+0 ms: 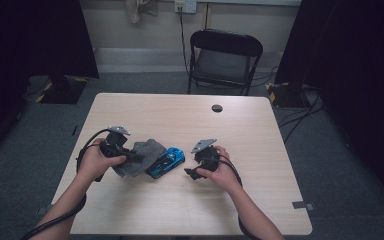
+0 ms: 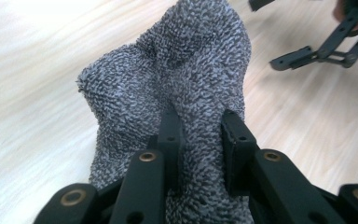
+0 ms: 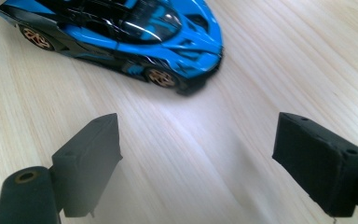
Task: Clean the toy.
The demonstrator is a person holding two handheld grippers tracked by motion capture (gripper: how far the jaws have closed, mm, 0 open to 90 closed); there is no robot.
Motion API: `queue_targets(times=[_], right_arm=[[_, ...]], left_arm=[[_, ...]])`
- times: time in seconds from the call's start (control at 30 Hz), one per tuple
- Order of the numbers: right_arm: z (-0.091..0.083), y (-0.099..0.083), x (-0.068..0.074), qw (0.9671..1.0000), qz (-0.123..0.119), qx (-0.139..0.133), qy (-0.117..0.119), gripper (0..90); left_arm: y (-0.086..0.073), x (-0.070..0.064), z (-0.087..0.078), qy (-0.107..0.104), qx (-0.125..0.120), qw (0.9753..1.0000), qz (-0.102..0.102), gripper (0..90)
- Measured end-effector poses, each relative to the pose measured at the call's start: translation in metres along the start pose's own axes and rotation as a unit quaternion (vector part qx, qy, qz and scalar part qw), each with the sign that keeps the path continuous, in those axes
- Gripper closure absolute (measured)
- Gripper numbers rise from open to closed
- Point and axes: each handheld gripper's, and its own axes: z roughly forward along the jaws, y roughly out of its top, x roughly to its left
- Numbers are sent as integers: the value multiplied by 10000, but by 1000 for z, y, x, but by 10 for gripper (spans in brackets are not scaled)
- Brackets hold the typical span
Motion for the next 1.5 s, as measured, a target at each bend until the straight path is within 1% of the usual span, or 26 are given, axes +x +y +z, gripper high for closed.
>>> queue_targets(times=[0.1, 0.2, 0.27, 0.37, 0.43, 0.57, 0.67, 0.7, 0.77, 0.83, 0.93, 1.03, 1.13, 1.17, 1.27, 1.33, 1.37, 1.43, 1.5], right_arm=[[-8, -8, -7, 10000, 79, -18, -59, 144], [-14, -15, -15, 9998, 182, -14, -112, 145], [-18, -20, -19, 9996, 243, -11, -155, 145], [-22, -26, -23, 9994, 266, 39, -208, 147], [-25, -29, -26, 9994, 258, 53, -241, 147], [-32, -34, -33, 9989, 360, 34, -296, 146], [-39, -35, -40, 9984, 478, -33, -311, 147], [-40, -34, -42, 9982, 498, -59, -318, 147], [-42, -32, -45, 9981, 523, -106, -314, 147], [-43, -29, -47, 9984, 432, -64, -351, 148], [-43, -24, -50, 9986, 375, -54, -371, 148], [-45, -24, -54, 9985, 395, -59, -385, 147], [-50, -27, -58, 9978, 513, -131, -386, 147], [-51, -28, -59, 9977, 535, -142, -400, 147], [-57, -33, -63, 9971, 587, -167, -451, 148], [-62, -37, -67, 9965, 655, -214, -479, 148], [-65, -38, -68, 9961, 682, -220, -509, 148], [-71, -41, -72, 9950, 785, -310, -532, 148], [-76, -44, -74, 9943, 839, -336, -573, 148]], left_arm=[[12, -11, 3, -119, -80, 9998, 118, 730], [23, -23, 11, -222, -82, 9994, 269, 730], [29, -32, 19, -326, -85, 9988, 355, 730], [36, -45, 33, -499, -90, 9976, 466, 730], [39, -53, 44, -595, -106, 9970, 489, 730], [42, -66, 64, -756, -38, 9955, 565, 729], [43, -72, 74, -802, 40, 9947, 636, 730], [42, -73, 77, -826, 33, 9946, 620, 729], [42, -76, 82, -856, 105, 9942, 648, 729], [41, -79, 86, -887, 136, 9937, 675, 730], [41, -84, 90, -920, 139, 9932, 704, 729], [41, -88, 93, -945, 126, 9928, 727, 729], [41, -93, 101, -990, 81, 9927, 689, 729], [41, -93, 104, -997, 104, 9923, 723, 729], [40, -98, 115, -990, 165, 9922, 734, 729], [42, -101, 123, -983, 217, 9919, 780, 728], [42, -103, 127, -929, 274, 9920, 807, 728], [44, -106, 134, -955, 306, 9912, 858, 726], [47, -109, 141, -955, 320, 9911, 875, 726]])
